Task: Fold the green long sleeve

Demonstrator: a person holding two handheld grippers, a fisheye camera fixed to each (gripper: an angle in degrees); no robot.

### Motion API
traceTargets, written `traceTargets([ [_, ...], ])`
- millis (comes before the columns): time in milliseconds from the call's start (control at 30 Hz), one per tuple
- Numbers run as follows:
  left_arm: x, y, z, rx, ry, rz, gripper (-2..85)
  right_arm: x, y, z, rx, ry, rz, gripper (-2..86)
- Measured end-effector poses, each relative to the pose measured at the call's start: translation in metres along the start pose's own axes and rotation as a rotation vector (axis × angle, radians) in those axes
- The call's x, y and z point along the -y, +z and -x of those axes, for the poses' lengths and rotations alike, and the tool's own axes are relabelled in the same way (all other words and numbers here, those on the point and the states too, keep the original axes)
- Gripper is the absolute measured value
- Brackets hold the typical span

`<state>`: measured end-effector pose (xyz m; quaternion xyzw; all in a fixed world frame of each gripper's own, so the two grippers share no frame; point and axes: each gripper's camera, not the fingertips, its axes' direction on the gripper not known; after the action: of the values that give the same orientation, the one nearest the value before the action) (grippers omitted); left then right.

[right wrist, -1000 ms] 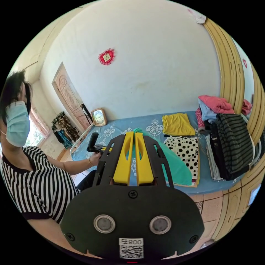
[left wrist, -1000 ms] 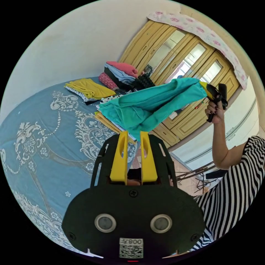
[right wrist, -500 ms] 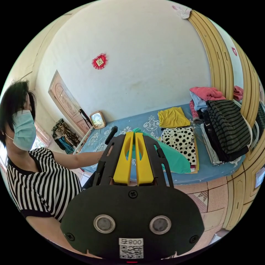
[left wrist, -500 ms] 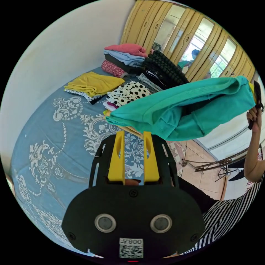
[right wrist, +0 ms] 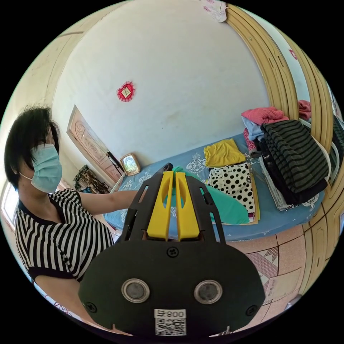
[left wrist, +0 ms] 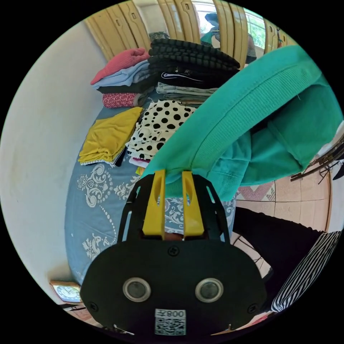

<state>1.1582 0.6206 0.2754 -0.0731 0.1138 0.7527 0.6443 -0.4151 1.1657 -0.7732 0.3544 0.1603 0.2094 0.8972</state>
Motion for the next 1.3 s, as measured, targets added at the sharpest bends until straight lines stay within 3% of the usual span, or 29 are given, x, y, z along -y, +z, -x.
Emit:
traceTargets([
  [133,0.004,-0.047,0.010,-0.062,-0.075,-0.024,2.3,-0.010,-0.015,0.006,-0.011,0.013,-0.015,0.4],
  [333,-0.024,-0.166,0.046,-0.248,-0.282,-0.216,1.1,-0.018,-0.040,0.026,-0.009,-0.006,-0.046,0.4],
  [567,-0.106,-0.375,0.062,-0.258,-0.424,-0.519,0.6,-0.015,-0.079,0.078,0.019,-0.122,-0.122,0.5],
  [767,-0.220,-0.591,0.048,-0.093,-0.523,-0.821,0.6,-0.014,-0.098,0.141,0.117,-0.256,-0.172,0.5],
  [1067,-0.339,-0.863,-0.046,0.255,-0.458,-0.977,0.4,-0.017,-0.104,0.252,0.273,-0.444,-0.243,0.4],
  [1300,-0.419,-1.045,-0.133,0.495,-0.361,-1.099,0.5,-0.020,-0.120,0.344,0.276,-0.603,-0.290,0.4],
])
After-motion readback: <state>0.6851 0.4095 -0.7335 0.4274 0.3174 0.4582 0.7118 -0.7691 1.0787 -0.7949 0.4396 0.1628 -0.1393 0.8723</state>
